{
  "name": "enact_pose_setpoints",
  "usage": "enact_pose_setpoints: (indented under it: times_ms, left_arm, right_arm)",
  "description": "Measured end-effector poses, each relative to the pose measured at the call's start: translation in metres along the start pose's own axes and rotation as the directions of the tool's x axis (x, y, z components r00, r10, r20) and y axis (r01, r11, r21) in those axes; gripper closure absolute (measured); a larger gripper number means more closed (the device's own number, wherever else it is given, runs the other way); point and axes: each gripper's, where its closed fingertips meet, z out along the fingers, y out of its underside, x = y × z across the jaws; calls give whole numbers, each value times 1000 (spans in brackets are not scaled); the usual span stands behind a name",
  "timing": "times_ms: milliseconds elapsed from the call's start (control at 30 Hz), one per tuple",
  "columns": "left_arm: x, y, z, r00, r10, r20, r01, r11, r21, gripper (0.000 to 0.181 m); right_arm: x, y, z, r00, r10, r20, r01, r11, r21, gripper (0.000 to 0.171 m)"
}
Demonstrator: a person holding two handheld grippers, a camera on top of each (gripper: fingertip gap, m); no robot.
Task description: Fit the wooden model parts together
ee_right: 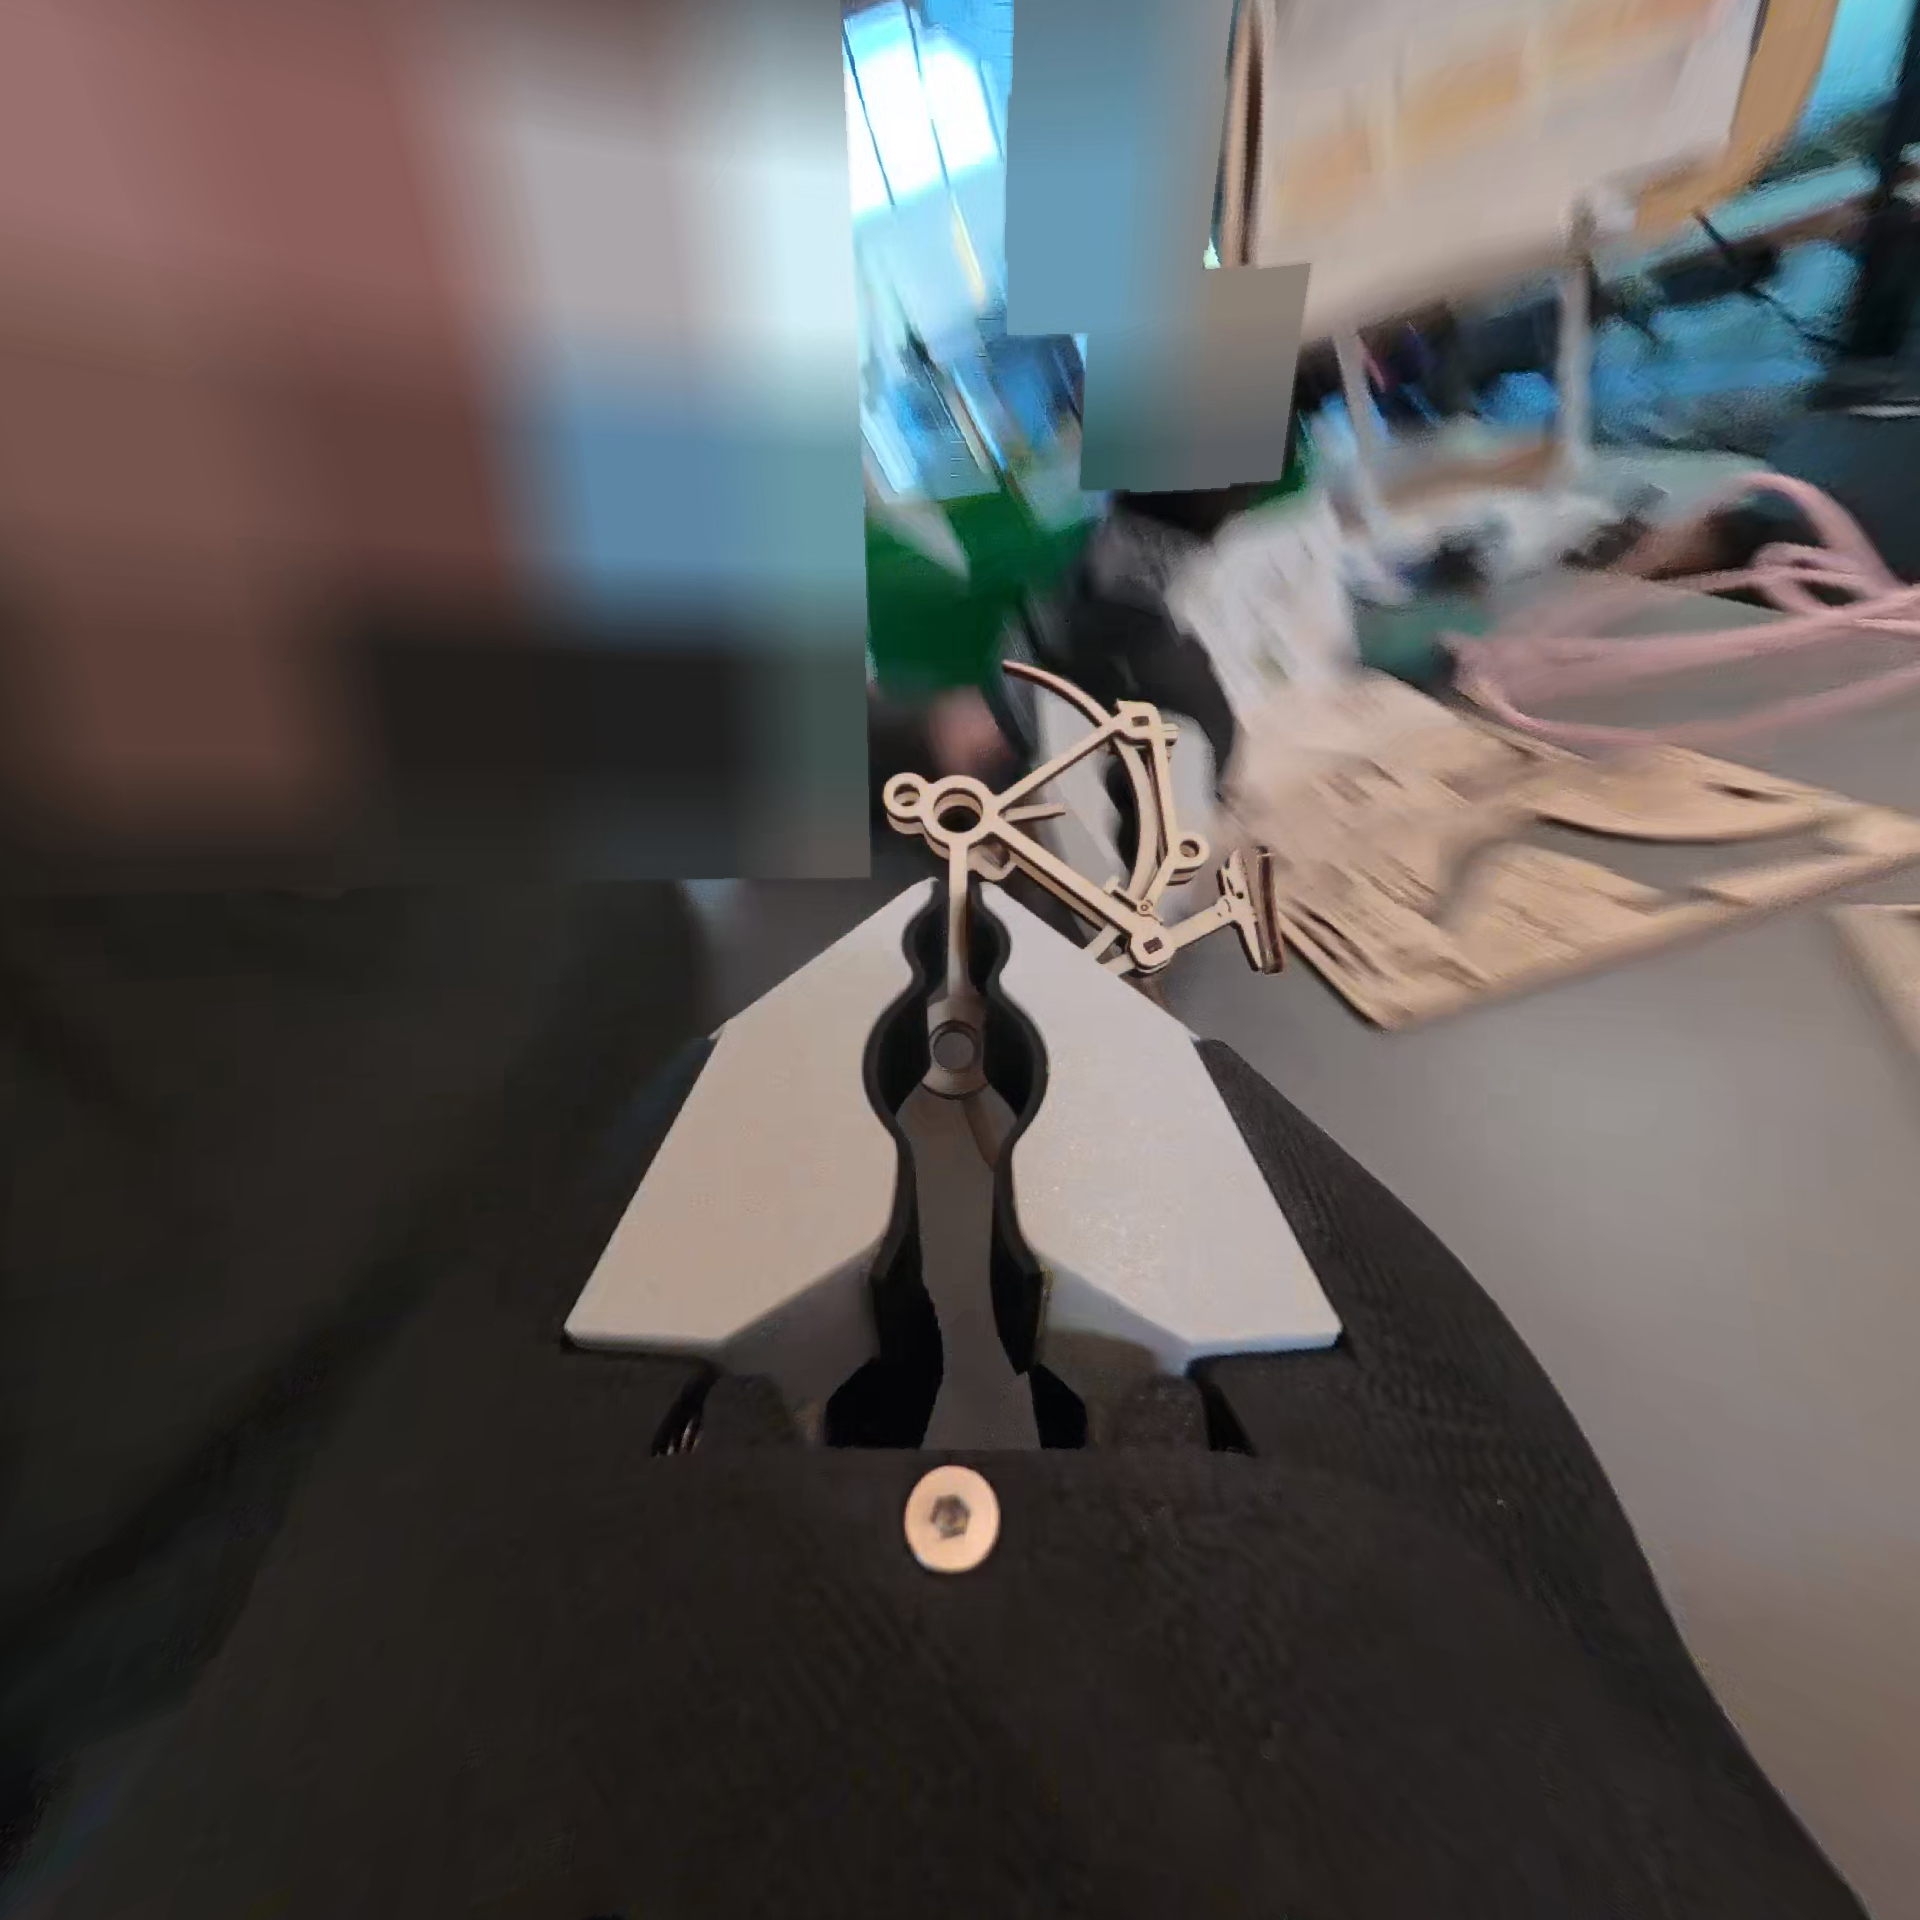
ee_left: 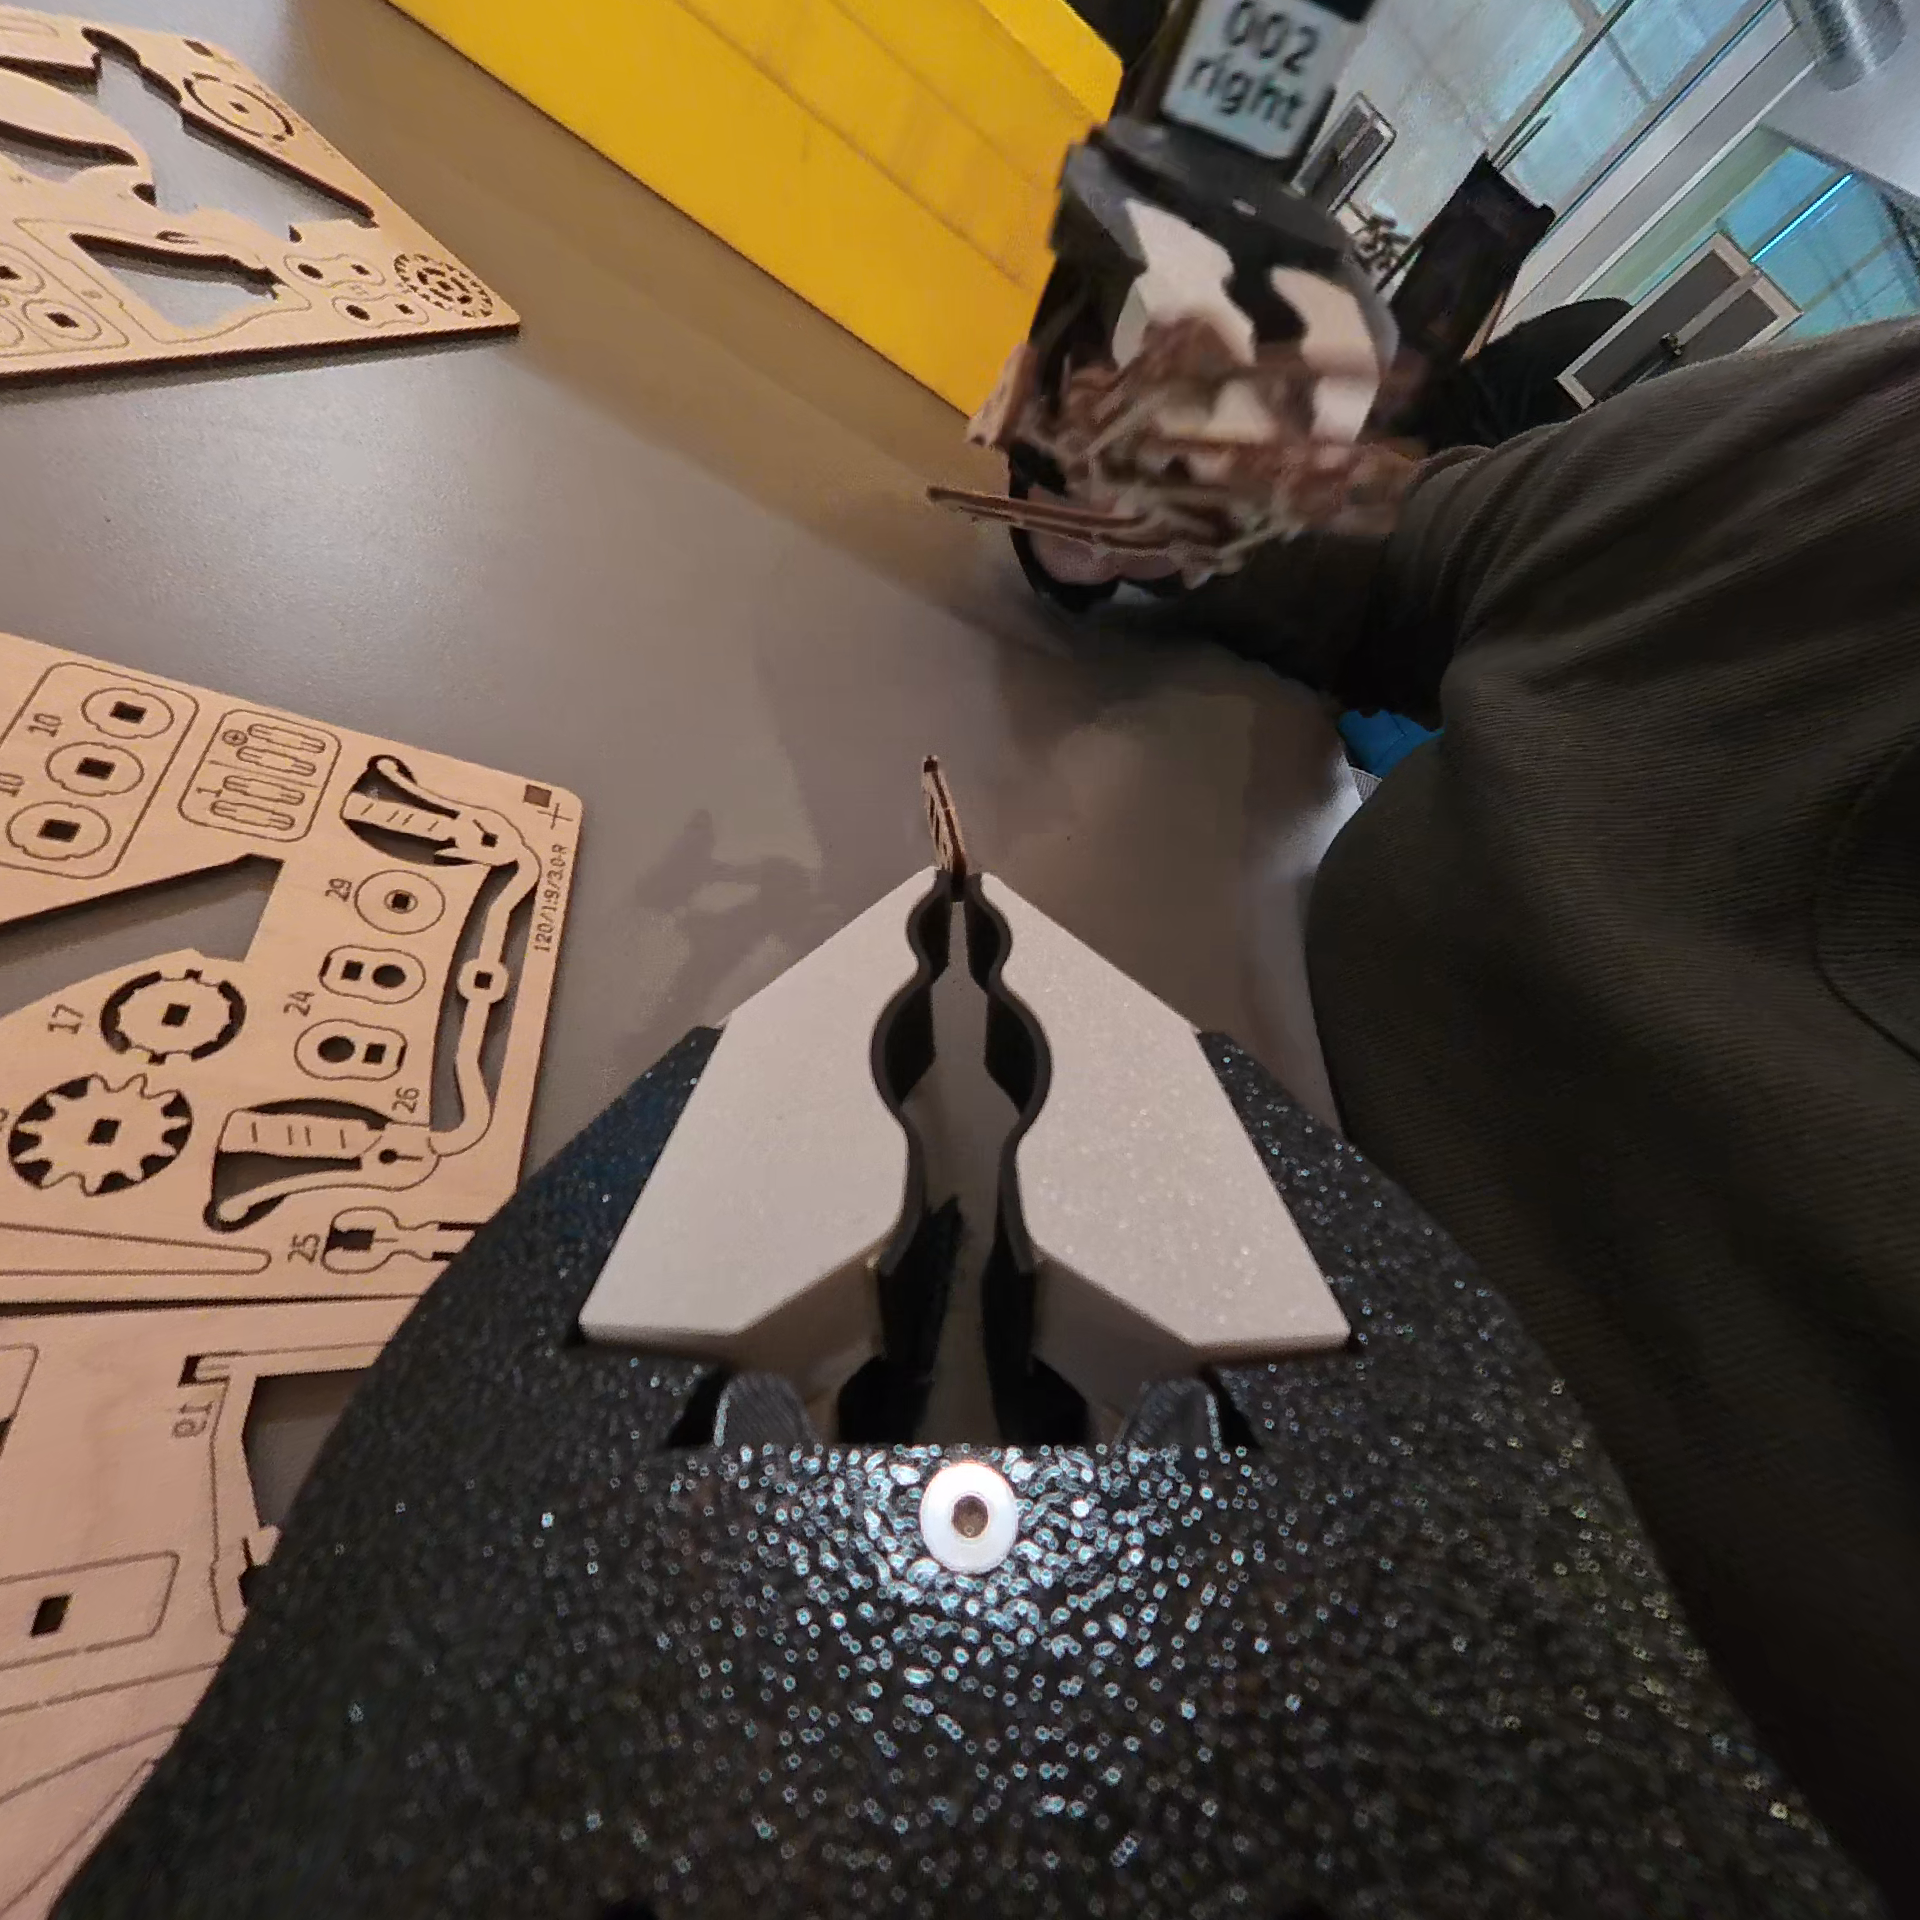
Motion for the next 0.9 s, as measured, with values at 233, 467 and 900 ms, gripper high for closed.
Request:
enact_pose_setpoints:
  times_ms: [233, 467, 900]
  left_arm:
    - [0, 0, 0, 1000, 1, 1, -1, 1000, -2, 181]
    - [-1, 0, 0, 1000, 1, 6, -1, 1000, 1, 181]
    - [1, -2, 5, 980, 160, 122, -160, 987, -3, 181]
  right_arm:
    - [20, 54, -1, 895, -430, -115, 338, 825, -454, 170]
    - [18, 72, -4, 897, -438, -54, 343, 769, -539, 170]
    - [9, 82, 9, 921, -389, -26, 307, 766, -565, 170]
